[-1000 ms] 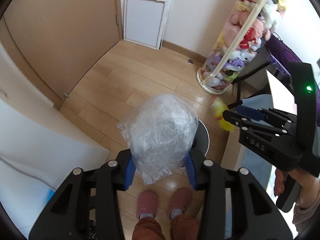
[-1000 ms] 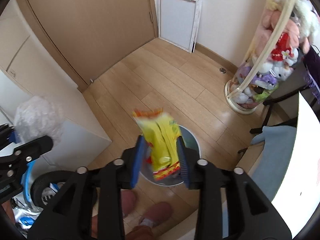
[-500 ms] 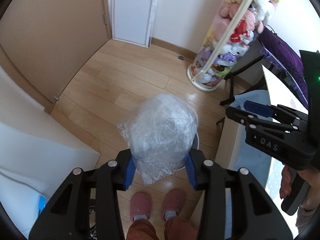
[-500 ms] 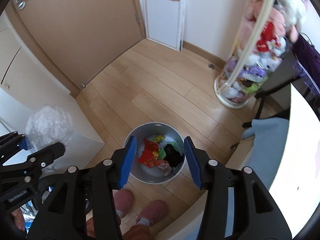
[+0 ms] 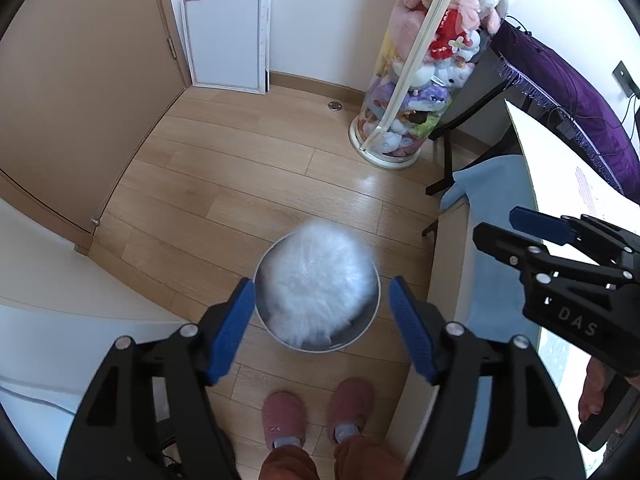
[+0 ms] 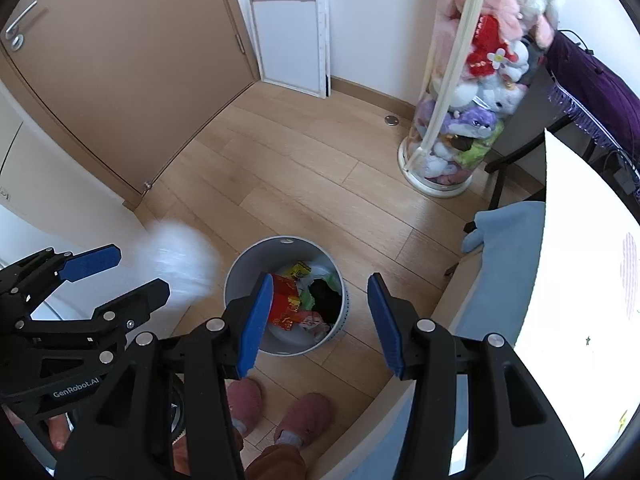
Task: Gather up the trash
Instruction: 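Open the left tool to drop the plastic wrap ball into the bin, then move both open tools back over the bed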
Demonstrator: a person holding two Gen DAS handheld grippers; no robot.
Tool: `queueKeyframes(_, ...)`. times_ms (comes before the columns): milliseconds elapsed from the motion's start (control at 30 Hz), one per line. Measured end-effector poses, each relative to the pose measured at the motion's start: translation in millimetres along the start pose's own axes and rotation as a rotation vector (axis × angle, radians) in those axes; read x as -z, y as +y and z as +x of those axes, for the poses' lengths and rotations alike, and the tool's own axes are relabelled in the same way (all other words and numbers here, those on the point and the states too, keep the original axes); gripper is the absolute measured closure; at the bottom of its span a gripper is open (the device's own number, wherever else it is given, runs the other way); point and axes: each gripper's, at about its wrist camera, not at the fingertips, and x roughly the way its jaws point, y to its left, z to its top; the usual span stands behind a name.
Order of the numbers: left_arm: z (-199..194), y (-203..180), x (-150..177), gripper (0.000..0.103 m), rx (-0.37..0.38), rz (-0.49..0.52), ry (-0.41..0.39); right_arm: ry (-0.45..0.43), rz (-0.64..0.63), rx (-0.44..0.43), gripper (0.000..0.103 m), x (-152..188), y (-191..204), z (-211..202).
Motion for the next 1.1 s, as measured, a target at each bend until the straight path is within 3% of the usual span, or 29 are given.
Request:
queueKeyframes(267,-5.0,-0.8,-0.6,0.032,-0.003,0.009,0.016,-0.002,0.016,0.004,0.055,2.6,-1.4,-6.3)
queueKeyframes(333,-9.5,-0.6,-1.0,0.028,-0.007,0.009,0.014,-0.004,0.023,0.006,0.055,3.4,0.0,-9.6)
queueKeyframes(433,-18.3,1.0,-2.9,0.025,-0.009,0.006,-0.001,-0.014,0.039,0.012,0.047,5.2,2.9,-16.8)
queueKeyframes(600,-32.9,-0.5,-8.9,0.025,0.002,0.038,-0.015,-0.038,0.087,0.025,0.047,9.8,5.4,-35.5)
queueKeyframes(900,-63.4,-20.0,-24.8,0.025,0.062,0.178,-0.043,-0.104,0.238,0.091,0.047,26.4,0.3,-85.9)
queueKeyframes(1100,-87.3,-63.6,-33.0,0.025,0.132,0.336,-0.066,-0.155,0.417,0.186,0.047,57.4,-22.8,-138.1)
